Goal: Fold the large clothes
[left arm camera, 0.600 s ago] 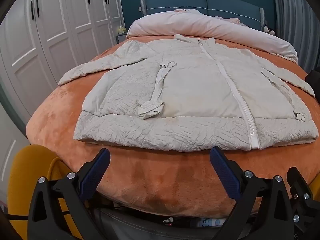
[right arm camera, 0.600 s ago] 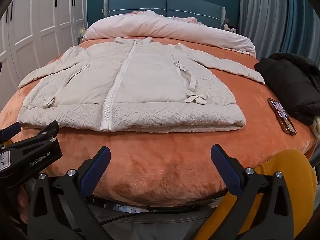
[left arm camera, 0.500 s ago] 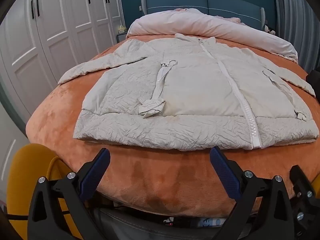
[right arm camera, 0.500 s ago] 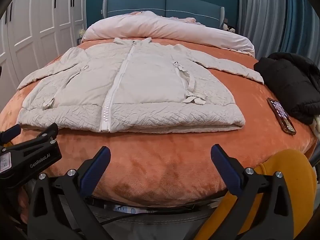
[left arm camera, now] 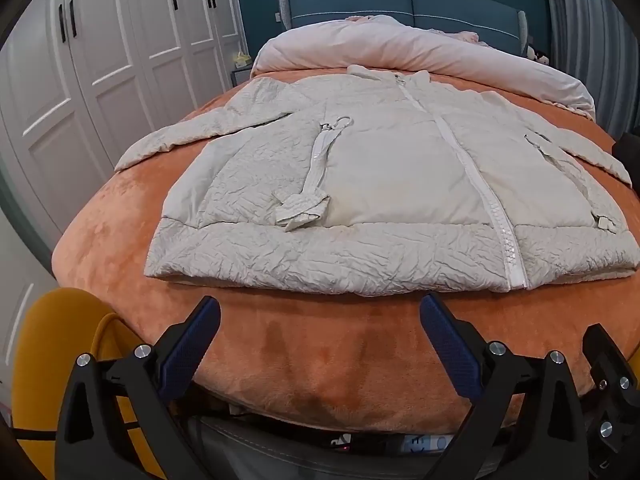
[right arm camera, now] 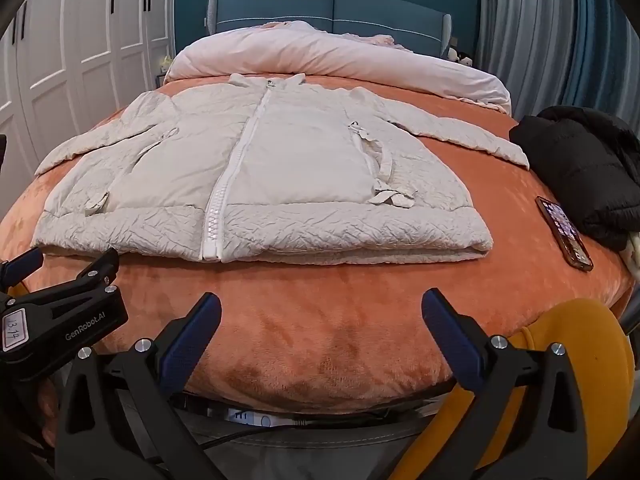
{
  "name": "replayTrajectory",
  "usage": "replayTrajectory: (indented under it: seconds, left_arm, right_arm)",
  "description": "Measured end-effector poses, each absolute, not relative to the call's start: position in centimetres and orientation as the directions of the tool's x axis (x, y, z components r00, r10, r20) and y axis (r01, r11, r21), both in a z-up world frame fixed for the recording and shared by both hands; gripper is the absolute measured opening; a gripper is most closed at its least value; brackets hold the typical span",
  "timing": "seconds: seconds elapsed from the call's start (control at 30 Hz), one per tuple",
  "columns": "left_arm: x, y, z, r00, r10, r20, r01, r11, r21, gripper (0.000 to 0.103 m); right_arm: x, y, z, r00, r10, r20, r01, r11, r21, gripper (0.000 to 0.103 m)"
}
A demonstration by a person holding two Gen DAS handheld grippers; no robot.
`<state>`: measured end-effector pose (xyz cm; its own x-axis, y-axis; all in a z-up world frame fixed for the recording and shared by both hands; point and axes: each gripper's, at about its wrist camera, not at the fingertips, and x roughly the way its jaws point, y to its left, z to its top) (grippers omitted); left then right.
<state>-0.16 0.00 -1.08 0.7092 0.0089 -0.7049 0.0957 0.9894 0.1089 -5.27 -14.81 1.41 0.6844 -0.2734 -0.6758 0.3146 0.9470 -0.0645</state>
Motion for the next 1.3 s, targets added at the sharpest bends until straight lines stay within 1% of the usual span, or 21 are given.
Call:
replayTrajectory:
  seconds: [1.3]
  left_arm:
    - [-0.13,-0.22,-1.45,0.705,0.005,-0.709,0.113,0.987,0.119,0.098]
  right_arm:
    - [-5.21,-14.45,1.46,0.690,-0.276,-0.670,0.313,0.947,-0.068,0.098]
